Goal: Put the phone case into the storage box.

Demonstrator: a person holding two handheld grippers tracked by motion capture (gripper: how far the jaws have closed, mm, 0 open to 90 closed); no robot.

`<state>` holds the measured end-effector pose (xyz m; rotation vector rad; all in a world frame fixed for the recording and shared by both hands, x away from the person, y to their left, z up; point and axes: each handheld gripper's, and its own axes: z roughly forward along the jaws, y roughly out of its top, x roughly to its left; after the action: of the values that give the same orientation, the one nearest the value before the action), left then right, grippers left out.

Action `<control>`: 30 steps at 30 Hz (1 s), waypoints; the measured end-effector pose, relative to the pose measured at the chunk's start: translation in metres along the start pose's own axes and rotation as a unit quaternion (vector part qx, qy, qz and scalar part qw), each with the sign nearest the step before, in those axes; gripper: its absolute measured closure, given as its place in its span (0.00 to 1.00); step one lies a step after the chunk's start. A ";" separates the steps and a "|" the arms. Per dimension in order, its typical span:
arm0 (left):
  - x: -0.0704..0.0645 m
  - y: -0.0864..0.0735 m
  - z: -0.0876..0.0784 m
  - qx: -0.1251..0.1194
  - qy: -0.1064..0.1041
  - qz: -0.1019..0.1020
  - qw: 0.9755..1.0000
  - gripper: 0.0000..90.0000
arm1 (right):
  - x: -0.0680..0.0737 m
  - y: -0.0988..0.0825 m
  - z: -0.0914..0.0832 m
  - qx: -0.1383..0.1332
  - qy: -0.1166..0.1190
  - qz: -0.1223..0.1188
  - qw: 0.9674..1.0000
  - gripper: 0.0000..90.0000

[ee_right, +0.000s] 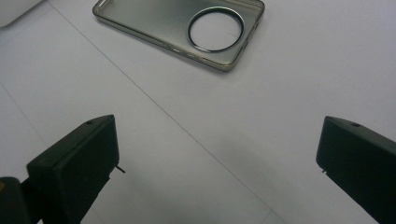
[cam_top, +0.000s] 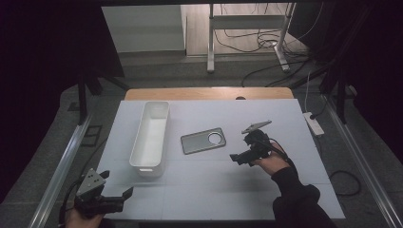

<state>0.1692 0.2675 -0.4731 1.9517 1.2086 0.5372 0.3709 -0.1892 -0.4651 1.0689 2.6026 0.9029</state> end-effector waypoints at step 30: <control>0.000 0.000 0.000 -0.002 -0.005 0.002 1.000 0.01 | 0.010 0.030 0.028 0.014 0.002 0.008 1.000 0.00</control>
<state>0.1690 0.2680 -0.4731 1.9522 1.1970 0.5310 0.3914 -0.1524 -0.4685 1.0969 2.6215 0.8749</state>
